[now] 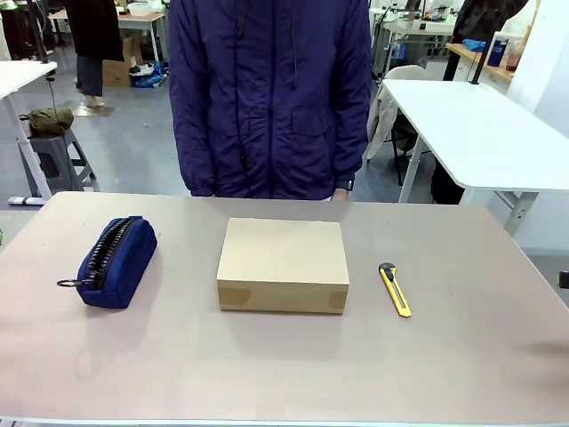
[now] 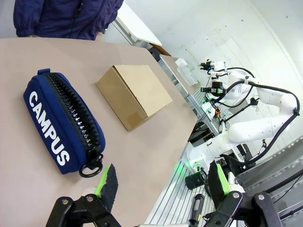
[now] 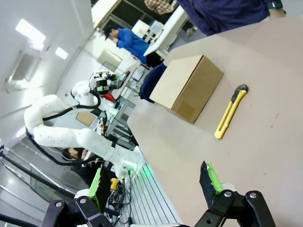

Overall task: Pack the item into the box.
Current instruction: Close the Mailer Box.

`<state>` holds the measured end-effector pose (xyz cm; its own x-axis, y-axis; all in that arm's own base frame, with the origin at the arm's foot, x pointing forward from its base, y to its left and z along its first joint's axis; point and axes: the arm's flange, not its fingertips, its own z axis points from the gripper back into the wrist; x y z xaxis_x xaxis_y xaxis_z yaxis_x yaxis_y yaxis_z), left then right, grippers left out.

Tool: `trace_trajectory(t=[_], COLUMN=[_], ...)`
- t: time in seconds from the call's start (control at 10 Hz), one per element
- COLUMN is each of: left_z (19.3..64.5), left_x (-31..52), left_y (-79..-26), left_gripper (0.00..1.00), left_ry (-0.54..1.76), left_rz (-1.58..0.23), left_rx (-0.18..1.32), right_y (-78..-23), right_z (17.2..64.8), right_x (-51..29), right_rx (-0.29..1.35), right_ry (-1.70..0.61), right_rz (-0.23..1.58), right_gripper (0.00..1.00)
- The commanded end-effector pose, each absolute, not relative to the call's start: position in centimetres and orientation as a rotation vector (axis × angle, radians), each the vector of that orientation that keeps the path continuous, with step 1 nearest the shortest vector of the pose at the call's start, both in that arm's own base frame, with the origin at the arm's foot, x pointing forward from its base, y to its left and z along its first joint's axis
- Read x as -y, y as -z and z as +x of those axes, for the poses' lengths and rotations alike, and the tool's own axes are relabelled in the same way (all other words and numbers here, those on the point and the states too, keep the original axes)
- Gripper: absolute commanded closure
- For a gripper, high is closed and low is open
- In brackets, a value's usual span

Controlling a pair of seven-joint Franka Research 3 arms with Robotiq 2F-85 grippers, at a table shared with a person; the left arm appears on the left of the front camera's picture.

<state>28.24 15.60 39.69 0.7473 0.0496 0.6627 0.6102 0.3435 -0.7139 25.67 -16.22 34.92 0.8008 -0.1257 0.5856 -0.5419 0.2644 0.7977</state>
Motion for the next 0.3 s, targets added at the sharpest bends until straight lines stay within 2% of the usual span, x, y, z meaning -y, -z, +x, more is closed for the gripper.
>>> trace_trajectory(t=[0.0, 0.2], left_z=[27.95, 27.95], left_x=[-15.55, -15.55], left_y=[-39.92, -39.92], left_gripper=[0.0, 0.0], left_ry=[0.41, 0.41], left_rz=[-1.178, -1.178], left_rx=[0.655, 0.655], right_y=[-35.2, -35.2], right_z=[25.65, 25.65], right_x=[16.18, 16.18], right_rx=[0.625, 0.625], right_ry=[-0.314, -0.314], right_rz=[1.286, 1.286], right_gripper=[0.0, 0.0])
